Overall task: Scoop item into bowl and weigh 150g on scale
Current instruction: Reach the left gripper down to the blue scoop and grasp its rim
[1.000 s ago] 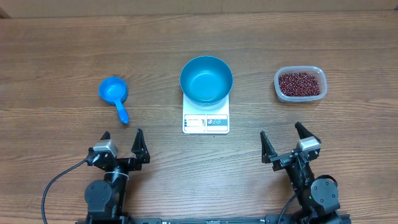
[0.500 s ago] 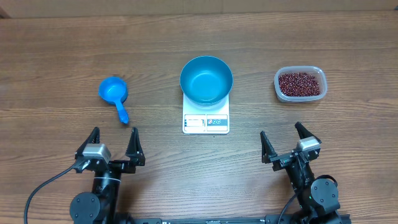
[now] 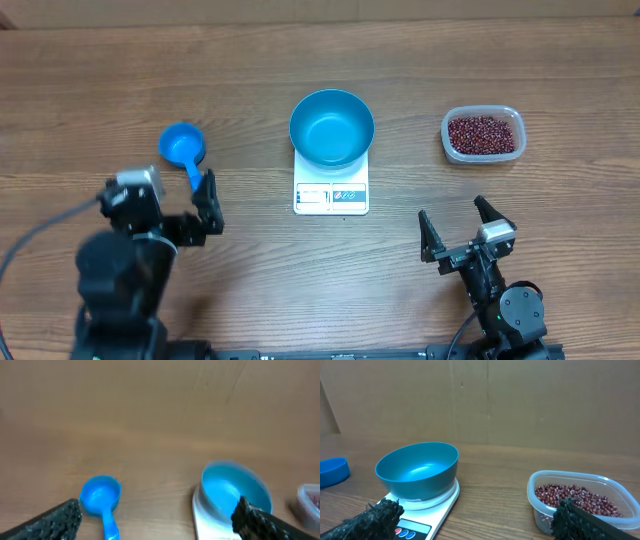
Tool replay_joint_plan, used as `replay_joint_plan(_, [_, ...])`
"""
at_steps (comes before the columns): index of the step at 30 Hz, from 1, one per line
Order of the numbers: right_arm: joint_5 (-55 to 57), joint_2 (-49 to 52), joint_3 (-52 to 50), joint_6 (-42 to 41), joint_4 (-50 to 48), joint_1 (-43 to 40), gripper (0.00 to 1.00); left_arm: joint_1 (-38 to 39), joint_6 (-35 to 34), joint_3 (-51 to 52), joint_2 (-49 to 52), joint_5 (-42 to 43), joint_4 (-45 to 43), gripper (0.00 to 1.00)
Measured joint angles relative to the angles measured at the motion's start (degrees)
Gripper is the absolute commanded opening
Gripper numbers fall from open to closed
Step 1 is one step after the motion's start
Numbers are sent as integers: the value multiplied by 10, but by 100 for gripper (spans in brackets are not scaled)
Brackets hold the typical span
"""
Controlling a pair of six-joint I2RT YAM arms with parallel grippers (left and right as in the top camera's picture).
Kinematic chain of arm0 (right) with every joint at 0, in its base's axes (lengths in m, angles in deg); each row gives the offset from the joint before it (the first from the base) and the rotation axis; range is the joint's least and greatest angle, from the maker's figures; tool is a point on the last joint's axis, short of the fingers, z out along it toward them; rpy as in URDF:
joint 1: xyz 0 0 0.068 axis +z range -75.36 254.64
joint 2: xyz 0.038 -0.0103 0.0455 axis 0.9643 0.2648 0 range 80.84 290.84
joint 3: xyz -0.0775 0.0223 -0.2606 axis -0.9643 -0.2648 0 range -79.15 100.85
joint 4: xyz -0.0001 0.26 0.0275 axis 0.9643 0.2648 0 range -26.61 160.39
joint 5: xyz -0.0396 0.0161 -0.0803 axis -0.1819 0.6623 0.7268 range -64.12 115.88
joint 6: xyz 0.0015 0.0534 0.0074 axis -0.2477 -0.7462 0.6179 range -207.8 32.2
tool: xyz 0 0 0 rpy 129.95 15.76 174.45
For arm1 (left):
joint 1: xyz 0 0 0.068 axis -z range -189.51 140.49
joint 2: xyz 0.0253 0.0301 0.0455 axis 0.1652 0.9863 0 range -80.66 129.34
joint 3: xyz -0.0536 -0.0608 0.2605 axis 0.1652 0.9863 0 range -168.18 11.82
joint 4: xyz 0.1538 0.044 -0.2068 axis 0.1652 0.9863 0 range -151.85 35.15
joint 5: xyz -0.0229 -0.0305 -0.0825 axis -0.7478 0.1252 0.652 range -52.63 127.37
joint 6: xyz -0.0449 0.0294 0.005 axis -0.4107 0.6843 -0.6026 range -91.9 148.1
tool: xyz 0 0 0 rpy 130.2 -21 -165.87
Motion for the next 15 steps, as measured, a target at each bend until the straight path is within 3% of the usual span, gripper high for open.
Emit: replay_joint_plan(15, [0,0,0,0,0,0,100,-7,63,-486,419,-90,346,99])
